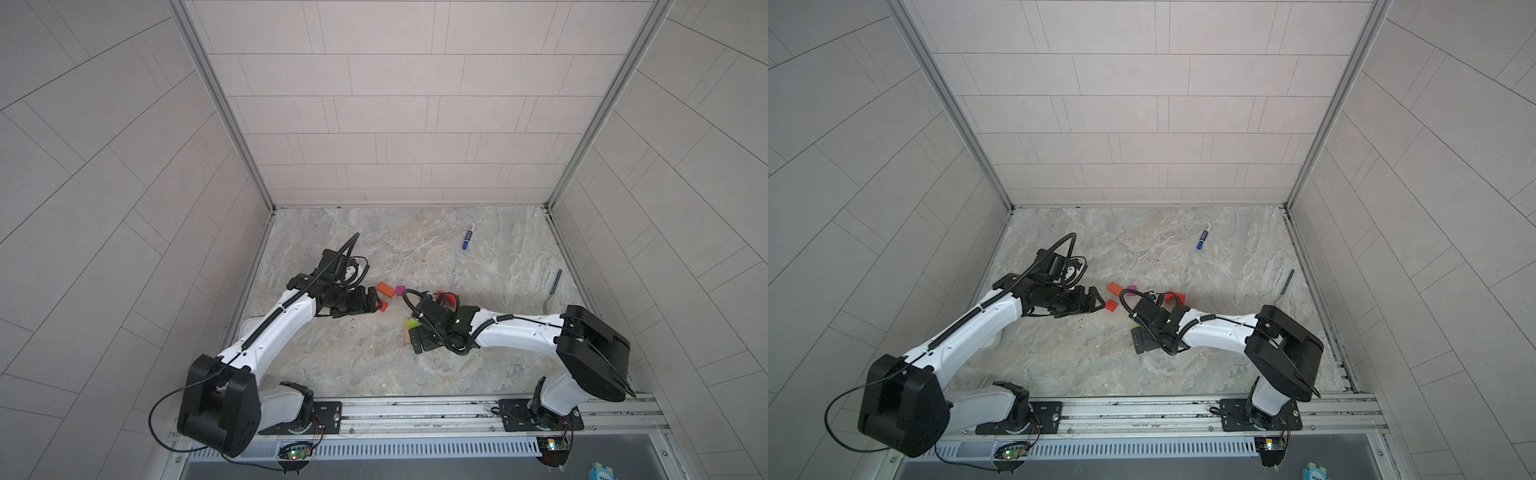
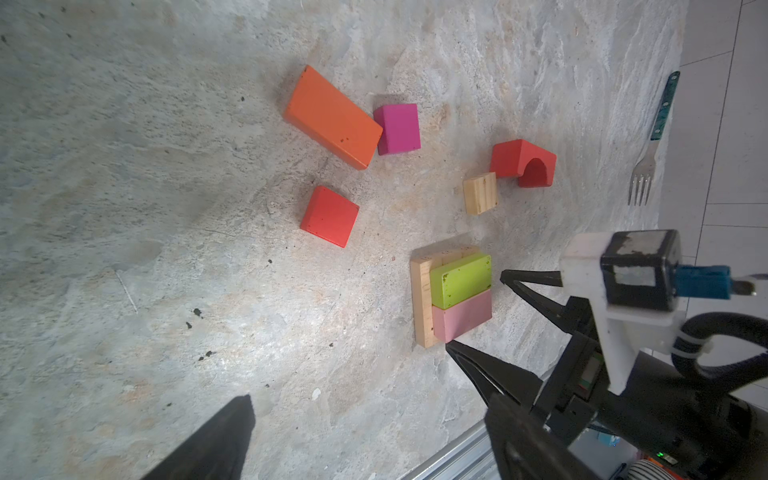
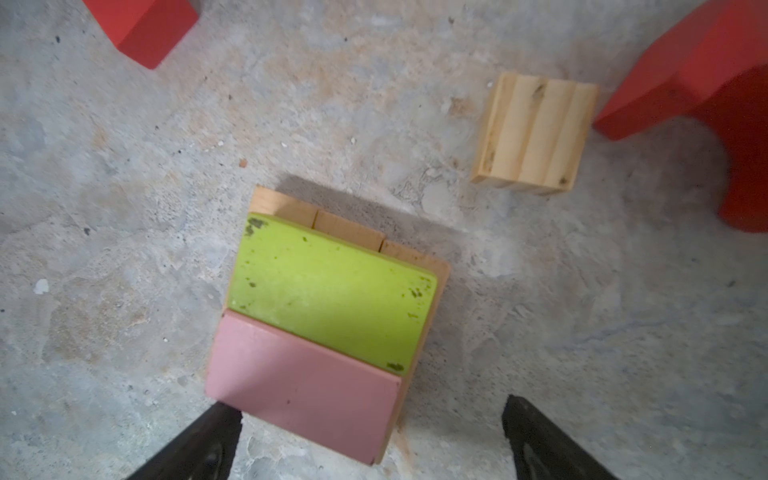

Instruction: Build the wood block tower

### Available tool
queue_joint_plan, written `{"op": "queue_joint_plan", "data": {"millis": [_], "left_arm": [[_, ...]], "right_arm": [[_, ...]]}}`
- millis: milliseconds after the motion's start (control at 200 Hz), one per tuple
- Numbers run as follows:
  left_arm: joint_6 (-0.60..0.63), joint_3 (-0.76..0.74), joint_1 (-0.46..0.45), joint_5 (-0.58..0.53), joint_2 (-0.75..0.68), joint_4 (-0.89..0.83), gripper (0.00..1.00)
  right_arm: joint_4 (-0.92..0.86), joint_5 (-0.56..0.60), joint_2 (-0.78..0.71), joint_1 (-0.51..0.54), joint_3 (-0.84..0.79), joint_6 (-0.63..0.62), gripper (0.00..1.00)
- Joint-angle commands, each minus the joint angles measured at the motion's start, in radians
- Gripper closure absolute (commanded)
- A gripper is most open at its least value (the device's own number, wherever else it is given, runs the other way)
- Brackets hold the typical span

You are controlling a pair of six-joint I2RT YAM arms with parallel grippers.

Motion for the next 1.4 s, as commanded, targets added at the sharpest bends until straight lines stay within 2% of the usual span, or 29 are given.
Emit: {"op": "queue_joint_plan", "data": {"millis": [0,480,781,1046,1256,1391], "left_arm": [[0.003,0.003,-0.004,-0.004,-0.014,0.000,0.06],[0.004,0.001,-0.004,-0.004,-0.015,0.000,0.06],[0.003,0.002,-0.004,-0.003,-0.011,0.000,0.06],[0.003,0.003,-0.004,-0.004,-0.008,0.000,0.06],[0.003,0.004,-0.004,-0.004,-0.005,0.000,0.06],[0.003,0.006,-0.004,-0.003,0.001,0.000,0.06]], "right_arm": [[-0.006,0.033,0.007,0.005,0.012,0.019,0.01],[-0.001,0.021,0.001,0.004,0.007,0.015,0.01],[0.002,-0.003,-0.097,0.004,-0.014,-0.006,0.01],[-0.082,0.051,-0.195,-0.011,0.016,-0.039,0.01],[-0.095,0.156,-0.271,-0.050,0.020,-0.084,0.02],[-0.098,0.144,-0.277,-0.107,0.033,-0.118,0.02]]}}
